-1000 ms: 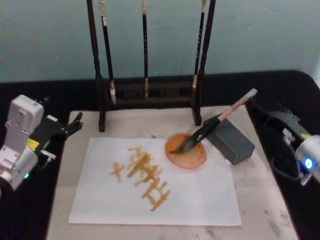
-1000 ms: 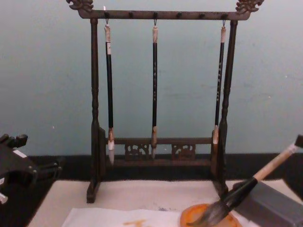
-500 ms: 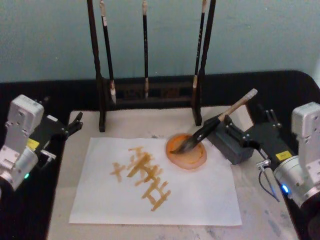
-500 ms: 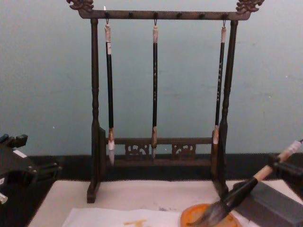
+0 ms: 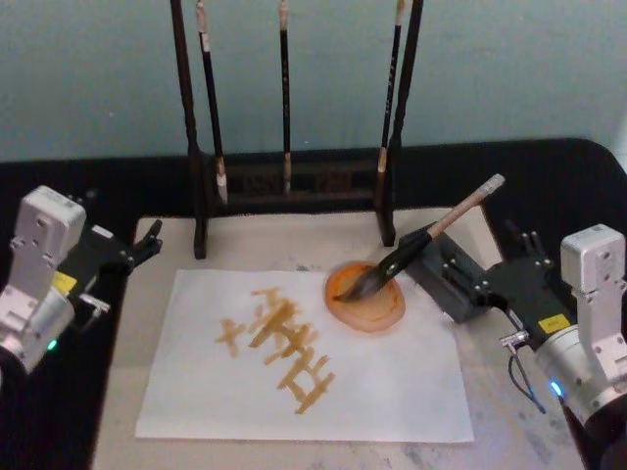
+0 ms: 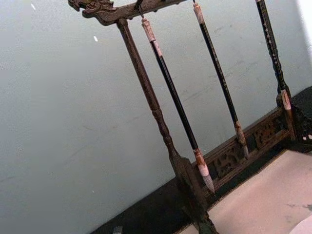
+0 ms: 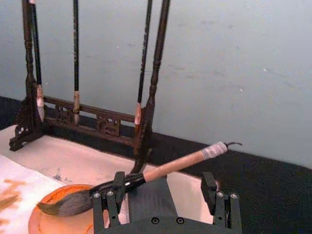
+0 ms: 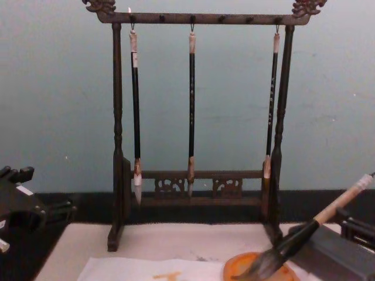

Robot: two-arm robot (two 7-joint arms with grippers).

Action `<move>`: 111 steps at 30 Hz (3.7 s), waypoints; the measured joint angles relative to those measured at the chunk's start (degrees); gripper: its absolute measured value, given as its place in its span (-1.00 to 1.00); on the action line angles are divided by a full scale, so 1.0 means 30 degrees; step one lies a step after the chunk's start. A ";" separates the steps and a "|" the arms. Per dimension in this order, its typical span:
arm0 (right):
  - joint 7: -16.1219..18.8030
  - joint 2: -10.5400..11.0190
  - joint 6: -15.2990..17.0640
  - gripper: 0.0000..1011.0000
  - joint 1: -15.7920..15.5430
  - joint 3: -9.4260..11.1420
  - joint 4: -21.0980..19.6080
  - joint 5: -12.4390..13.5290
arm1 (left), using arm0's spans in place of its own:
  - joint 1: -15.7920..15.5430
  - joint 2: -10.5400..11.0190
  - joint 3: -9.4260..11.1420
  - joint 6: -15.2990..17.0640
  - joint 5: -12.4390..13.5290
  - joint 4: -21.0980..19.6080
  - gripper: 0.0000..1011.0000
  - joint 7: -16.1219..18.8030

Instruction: Pick up the brush from the inkstone, write on the paper, then place the brush back to its original position.

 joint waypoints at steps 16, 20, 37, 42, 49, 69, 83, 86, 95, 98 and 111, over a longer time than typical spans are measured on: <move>-0.0333 -0.0828 -0.0086 0.98 -0.0328 0.0975 0.1138 -0.0234 | 0.0001 0.0000 0.0001 0.0000 -0.0001 0.0000 1.00 0.0000; -0.0344 -0.0829 -0.0083 0.98 -0.0326 0.0972 0.1142 -0.0234 | 0.0001 0.0001 0.0000 0.0000 0.0000 0.0000 1.00 0.0001; -0.0326 -0.0781 -0.0061 0.98 -0.0310 0.0925 0.1096 -0.0197 | 0.0001 0.0000 0.0000 0.0000 0.0000 0.0000 1.00 0.0001; -0.0314 -0.0774 -0.0059 0.98 -0.0310 0.0917 0.1087 -0.0188 | 0.0000 0.0001 -0.0001 -0.0001 0.0000 -0.0001 1.00 0.0001; -0.0307 -0.0760 -0.0058 0.98 -0.0310 0.0910 0.1081 -0.0181 | 0.0001 0.0000 0.0000 0.0000 0.0000 0.0000 1.00 0.0001; -0.0309 -0.0760 -0.0058 0.98 -0.0310 0.0910 0.1081 -0.0181 | 0.0002 0.0000 0.0000 0.0000 0.0000 0.0000 1.00 0.0000; -0.0309 -0.0760 -0.0058 0.98 -0.0310 0.0911 0.1081 -0.0182 | 0.0001 0.0000 -0.0001 0.0000 0.0000 0.0000 1.00 0.0001; -0.0310 -0.0758 -0.0057 0.98 -0.0310 0.0911 0.1082 -0.0182 | 0.0001 0.0000 0.0000 0.0000 0.0000 -0.0001 1.00 0.0001; -0.0309 -0.0760 -0.0058 0.98 -0.0310 0.0911 0.1082 -0.0182 | 0.0001 0.0000 0.0000 0.0000 0.0000 0.0000 1.00 0.0000; -0.0310 -0.0759 -0.0058 0.98 -0.0310 0.0911 0.1082 -0.0182 | 0.0000 -0.0001 0.0000 0.0000 0.0000 0.0000 1.00 0.0001; -0.0309 -0.0759 -0.0058 0.98 -0.0310 0.0911 0.1082 -0.0182 | 0.0001 0.0001 0.0000 0.0000 0.0000 0.0000 1.00 0.0001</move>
